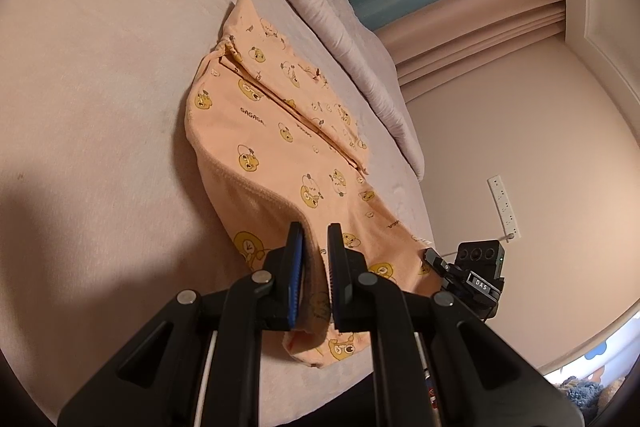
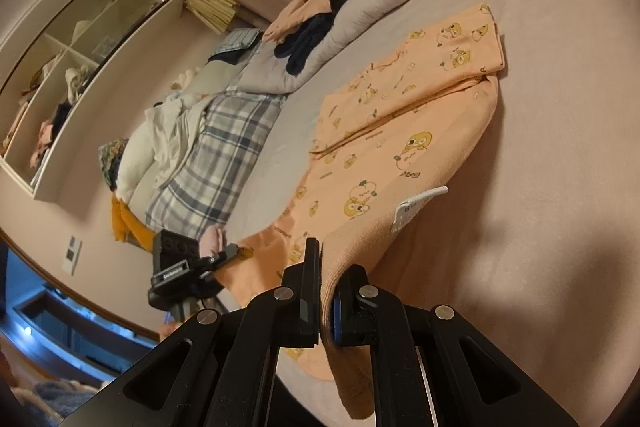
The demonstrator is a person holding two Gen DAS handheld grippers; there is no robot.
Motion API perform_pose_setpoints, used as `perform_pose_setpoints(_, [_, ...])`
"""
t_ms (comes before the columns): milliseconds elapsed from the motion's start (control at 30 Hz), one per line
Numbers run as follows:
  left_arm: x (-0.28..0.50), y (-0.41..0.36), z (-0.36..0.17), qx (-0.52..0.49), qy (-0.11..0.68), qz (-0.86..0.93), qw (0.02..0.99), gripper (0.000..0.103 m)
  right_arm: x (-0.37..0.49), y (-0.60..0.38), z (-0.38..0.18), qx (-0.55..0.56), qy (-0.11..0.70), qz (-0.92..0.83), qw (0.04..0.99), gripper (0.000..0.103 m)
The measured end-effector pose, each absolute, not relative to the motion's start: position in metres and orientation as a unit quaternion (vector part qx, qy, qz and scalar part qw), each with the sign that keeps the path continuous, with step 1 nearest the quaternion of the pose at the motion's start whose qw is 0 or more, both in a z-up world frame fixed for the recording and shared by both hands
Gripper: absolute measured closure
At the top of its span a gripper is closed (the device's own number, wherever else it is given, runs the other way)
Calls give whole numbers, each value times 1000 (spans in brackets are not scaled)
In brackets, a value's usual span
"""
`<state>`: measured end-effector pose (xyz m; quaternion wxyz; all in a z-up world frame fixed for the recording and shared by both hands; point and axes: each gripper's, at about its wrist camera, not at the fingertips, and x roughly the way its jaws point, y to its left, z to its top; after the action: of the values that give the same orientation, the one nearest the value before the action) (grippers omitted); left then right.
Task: Fold small clothes
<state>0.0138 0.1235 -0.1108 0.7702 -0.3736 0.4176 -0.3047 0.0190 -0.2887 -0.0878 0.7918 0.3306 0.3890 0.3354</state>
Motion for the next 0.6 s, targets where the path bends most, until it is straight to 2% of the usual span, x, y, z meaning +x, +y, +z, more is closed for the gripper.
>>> perform_pose_setpoints(600, [15,127,-109,-379,417,-306,767,94,25,-287,-90,341,385,344,786,95])
